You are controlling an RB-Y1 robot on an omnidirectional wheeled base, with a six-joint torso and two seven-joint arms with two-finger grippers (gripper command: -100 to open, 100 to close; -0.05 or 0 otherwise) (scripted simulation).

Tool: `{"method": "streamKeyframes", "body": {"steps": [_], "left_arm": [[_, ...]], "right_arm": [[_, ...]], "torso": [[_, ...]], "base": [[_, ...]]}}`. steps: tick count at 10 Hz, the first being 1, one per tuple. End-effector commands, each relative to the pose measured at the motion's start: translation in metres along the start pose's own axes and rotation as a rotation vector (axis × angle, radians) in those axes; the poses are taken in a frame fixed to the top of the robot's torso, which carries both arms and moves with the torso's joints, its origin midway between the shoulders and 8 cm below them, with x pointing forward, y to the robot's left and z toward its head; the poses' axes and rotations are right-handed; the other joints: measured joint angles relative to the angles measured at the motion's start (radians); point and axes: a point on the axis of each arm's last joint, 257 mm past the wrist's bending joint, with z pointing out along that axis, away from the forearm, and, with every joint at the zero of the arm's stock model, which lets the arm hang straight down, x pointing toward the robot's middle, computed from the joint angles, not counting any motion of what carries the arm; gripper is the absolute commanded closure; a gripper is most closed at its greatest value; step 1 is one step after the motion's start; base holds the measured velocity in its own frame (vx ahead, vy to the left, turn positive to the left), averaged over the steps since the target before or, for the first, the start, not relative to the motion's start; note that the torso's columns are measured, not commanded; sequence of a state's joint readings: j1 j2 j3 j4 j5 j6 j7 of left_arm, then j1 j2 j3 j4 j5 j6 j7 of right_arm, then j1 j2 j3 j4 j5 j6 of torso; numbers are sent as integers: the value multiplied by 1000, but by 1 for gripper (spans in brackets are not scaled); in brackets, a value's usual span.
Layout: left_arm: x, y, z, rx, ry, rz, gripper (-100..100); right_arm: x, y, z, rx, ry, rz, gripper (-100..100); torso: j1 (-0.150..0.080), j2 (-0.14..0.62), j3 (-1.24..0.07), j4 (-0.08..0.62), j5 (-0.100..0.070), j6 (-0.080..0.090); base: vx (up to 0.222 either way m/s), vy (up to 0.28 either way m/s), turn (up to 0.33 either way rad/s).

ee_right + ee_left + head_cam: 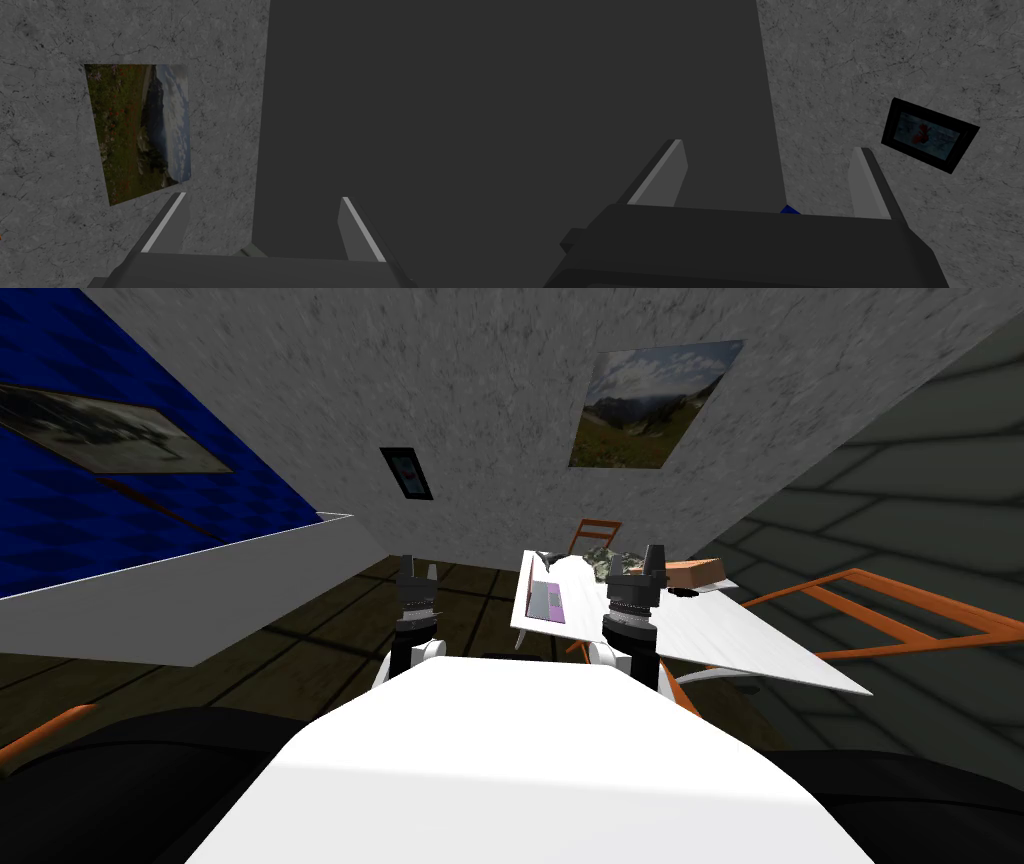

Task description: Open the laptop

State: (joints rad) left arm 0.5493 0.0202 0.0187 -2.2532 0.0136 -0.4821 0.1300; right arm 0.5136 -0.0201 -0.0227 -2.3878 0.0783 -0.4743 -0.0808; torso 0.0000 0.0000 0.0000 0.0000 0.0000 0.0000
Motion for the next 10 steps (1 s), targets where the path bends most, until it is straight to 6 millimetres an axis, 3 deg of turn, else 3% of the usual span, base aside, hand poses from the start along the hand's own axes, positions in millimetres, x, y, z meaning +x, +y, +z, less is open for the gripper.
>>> {"method": "streamKeyframes", "body": {"steps": [1,9,10], "left_arm": [[0,0,0,0,0,0,0],[0,0,0,0,0,0,0],[0,0,0,0,0,0,0]], "right_arm": [[0,0,0,0,0,0,0],[0,0,0,0,0,0,0],[3,-1,-1,3,31,-34,-100]], "torso": [[0,40,-82,41,0,0],[0,618,-1234,617,0,0],[0,691,-1382,691,0,0]], "base": [[0,0,0],[0,0,0],[4,17,-12]]}}
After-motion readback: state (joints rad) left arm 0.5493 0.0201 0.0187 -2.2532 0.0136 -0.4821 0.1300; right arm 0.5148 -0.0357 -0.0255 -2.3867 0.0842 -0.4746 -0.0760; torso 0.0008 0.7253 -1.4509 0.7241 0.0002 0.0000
